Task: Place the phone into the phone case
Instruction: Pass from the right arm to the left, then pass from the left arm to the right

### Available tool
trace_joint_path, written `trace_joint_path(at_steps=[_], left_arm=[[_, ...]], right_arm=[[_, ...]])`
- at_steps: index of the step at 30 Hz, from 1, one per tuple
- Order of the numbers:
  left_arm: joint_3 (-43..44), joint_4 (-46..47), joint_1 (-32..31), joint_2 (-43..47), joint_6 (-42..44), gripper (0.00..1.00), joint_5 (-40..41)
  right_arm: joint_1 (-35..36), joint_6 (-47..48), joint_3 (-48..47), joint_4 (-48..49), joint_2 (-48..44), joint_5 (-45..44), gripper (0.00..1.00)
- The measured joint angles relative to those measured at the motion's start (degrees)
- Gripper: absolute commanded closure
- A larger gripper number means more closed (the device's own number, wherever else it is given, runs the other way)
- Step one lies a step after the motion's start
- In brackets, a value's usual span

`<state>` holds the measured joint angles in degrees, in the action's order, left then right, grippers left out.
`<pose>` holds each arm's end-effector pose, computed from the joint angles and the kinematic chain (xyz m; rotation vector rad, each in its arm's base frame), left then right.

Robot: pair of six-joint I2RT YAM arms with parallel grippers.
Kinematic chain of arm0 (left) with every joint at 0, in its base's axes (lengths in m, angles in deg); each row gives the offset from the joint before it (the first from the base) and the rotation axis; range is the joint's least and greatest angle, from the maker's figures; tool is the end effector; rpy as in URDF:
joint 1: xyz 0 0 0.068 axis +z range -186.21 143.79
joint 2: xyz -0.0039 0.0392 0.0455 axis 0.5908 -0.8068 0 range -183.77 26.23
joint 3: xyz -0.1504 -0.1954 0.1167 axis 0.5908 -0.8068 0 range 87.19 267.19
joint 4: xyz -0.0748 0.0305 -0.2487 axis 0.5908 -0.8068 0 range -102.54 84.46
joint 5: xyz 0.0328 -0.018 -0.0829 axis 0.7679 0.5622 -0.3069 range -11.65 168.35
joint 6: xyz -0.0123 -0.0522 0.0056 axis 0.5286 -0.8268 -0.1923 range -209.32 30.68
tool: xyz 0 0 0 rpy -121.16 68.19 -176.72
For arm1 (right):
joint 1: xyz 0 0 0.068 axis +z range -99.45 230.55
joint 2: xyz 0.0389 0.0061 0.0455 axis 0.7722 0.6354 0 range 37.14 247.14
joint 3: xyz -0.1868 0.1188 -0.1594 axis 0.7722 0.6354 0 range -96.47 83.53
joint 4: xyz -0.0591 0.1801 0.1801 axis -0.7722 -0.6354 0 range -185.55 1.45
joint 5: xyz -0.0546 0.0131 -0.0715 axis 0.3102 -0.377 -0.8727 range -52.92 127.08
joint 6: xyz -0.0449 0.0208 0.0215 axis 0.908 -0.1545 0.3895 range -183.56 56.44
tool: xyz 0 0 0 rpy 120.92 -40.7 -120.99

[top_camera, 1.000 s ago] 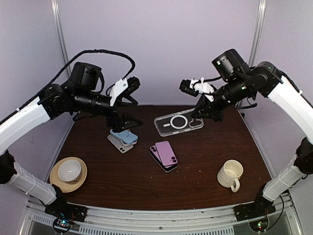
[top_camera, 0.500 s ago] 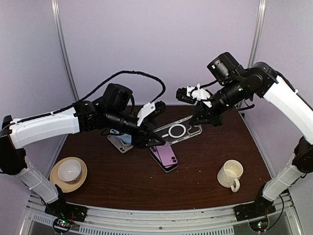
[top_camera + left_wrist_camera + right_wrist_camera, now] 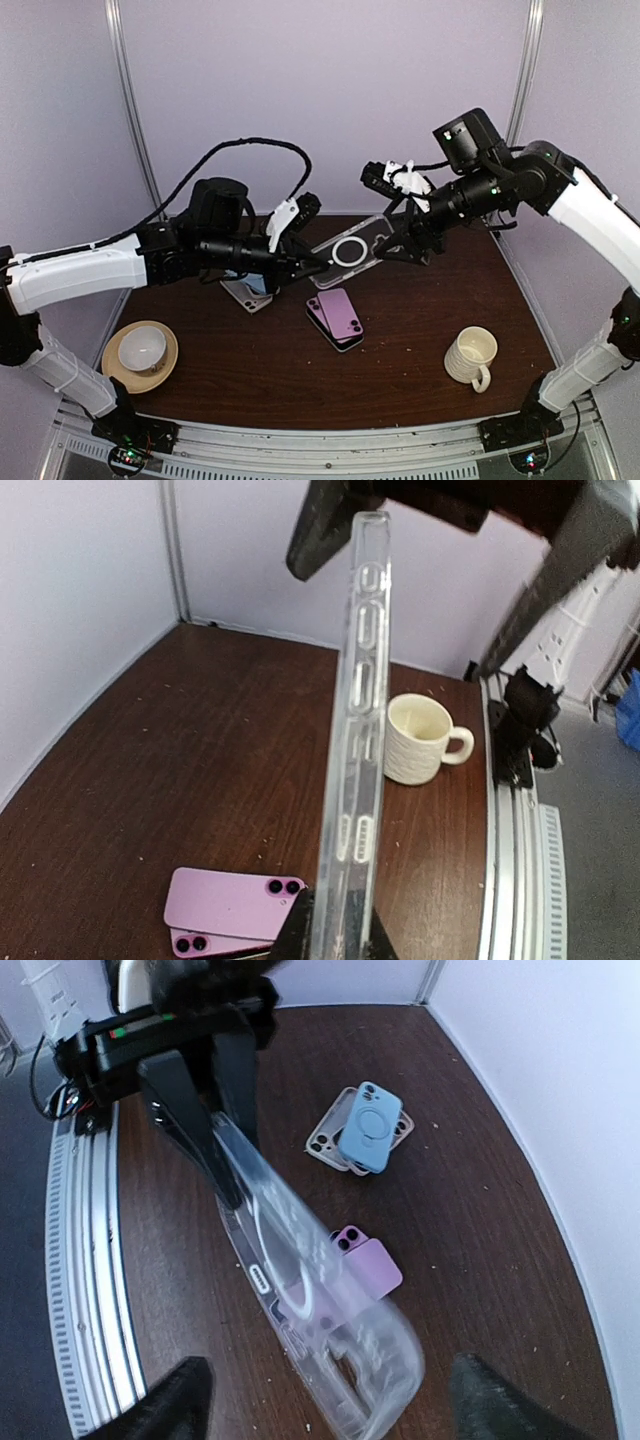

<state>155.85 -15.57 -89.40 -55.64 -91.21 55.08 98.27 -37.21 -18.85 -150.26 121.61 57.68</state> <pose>0.1883 -0.2750 0.3352 1.1486 1.7434 -1.0080 0.1835 0.2206 0.4344 -1.5578 1.7627 0.6042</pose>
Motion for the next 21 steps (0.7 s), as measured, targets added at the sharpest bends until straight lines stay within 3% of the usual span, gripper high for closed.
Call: trace_joint_path(at_steps=[8, 10, 14, 18, 21], left_arm=[[-8.2, 20.2, 0.1, 7.5, -15.3, 1.0, 9.2], [-8.9, 23.8, 0.1, 8.3, -17.9, 1.0, 10.4], [-10.2, 28.7, 0.1, 9.3, -21.7, 1.0, 11.5], [-11.7, 30.5, 0.1, 9.6, -24.1, 1.0, 11.7], [-12.0, 30.7, 0.1, 9.6, -25.2, 1.0, 11.7]], right_arm=[[-0.1, -30.5, 31.7, 40.0, -16.3, -6.5, 0.01], [-0.1, -37.7, 36.4, 50.1, -16.7, -6.9, 0.07], [-0.1, -48.8, 40.2, 64.3, -14.3, -6.3, 0.14], [0.1, -53.8, 39.9, 72.7, -12.8, -5.0, 0.18], [0.3, -55.9, 38.1, 76.7, -11.1, -3.8, 0.28]])
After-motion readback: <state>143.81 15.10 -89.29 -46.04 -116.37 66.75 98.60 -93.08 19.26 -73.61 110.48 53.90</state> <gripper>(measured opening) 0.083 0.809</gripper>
